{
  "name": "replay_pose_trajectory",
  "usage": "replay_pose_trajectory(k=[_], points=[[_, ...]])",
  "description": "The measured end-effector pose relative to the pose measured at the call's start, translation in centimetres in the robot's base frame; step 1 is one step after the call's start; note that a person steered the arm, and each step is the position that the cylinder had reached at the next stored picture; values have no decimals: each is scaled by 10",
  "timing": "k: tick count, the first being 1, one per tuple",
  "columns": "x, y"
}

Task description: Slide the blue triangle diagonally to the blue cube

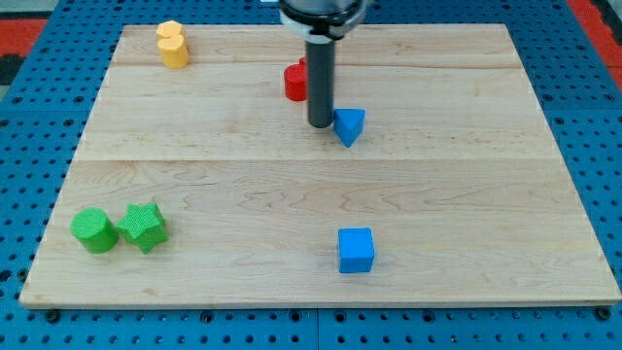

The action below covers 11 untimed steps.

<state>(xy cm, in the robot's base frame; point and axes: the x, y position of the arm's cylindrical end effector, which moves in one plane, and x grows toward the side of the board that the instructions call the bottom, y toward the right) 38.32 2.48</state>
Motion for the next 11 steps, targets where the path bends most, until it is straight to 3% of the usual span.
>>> replay_pose_trajectory(k=[1, 2, 3, 4, 6, 7, 8, 9, 11], points=[[36, 52], [38, 50], [12, 47], [13, 72], [84, 94], [57, 95], [61, 139], [100, 159], [144, 27]])
